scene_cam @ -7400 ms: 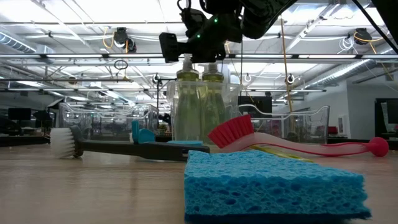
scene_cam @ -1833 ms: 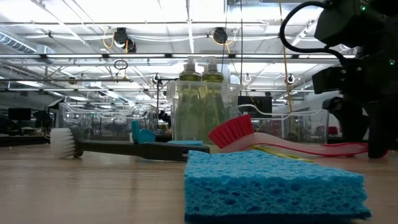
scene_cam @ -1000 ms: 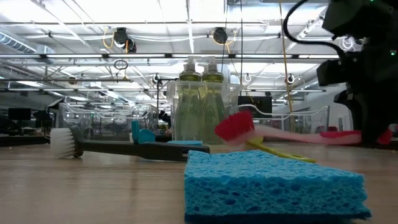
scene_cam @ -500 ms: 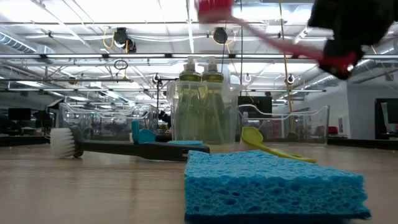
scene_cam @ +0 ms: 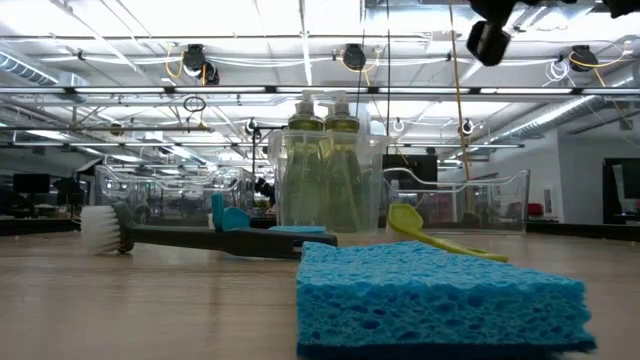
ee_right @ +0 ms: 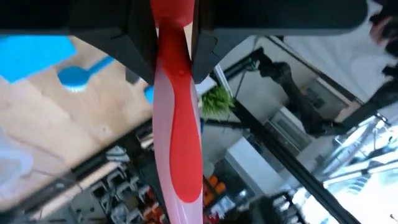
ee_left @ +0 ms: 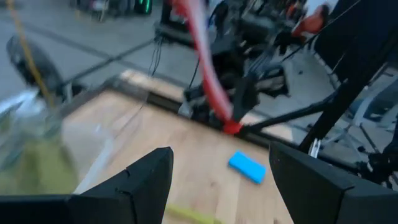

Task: Pick & Place Kitchen Sink Supplies
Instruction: Put the red dish brush into the left transparent bin

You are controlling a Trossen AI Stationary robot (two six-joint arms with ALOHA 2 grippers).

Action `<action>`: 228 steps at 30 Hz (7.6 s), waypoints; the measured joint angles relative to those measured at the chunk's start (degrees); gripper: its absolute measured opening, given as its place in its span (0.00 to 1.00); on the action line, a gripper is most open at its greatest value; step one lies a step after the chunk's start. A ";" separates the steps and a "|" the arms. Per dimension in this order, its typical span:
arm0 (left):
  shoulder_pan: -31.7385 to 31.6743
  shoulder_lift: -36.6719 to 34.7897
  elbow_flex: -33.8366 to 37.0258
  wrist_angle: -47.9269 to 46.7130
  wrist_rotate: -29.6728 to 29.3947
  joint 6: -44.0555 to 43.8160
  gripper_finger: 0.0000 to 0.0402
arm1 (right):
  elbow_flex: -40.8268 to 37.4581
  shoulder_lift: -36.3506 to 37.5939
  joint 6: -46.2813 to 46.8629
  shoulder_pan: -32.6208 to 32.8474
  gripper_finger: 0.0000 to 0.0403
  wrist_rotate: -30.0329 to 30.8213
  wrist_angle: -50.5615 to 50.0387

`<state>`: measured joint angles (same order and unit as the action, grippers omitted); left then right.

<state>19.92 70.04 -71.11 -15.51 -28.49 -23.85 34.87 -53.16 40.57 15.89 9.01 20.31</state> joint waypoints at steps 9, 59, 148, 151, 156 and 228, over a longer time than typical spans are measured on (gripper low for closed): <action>-2.93 7.86 0.00 21.91 -0.46 11.22 0.67 | 0.00 -7.85 -1.09 -0.99 0.13 0.44 13.82; -16.15 18.22 -0.02 40.96 14.05 -0.67 0.67 | 0.00 -13.35 -2.45 -0.97 0.13 3.36 23.62; -18.39 -11.10 -0.09 -26.00 -8.55 16.82 0.09 | -16.75 -12.83 9.75 -0.80 0.70 -1.63 38.93; -20.24 -11.25 0.00 -31.43 -9.82 19.79 0.09 | -17.21 -12.86 9.92 -0.80 0.70 -1.56 40.18; -25.80 -10.04 -0.02 -39.76 -10.26 22.99 0.09 | -17.25 -12.83 9.81 -0.80 0.70 -1.41 42.18; -51.78 17.12 -0.02 -54.86 3.21 56.54 0.09 | -17.18 -12.83 9.74 -0.93 0.69 0.18 45.10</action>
<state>-31.86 87.15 -71.13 -70.36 -25.27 32.69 17.69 -66.00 50.30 14.96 9.19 65.41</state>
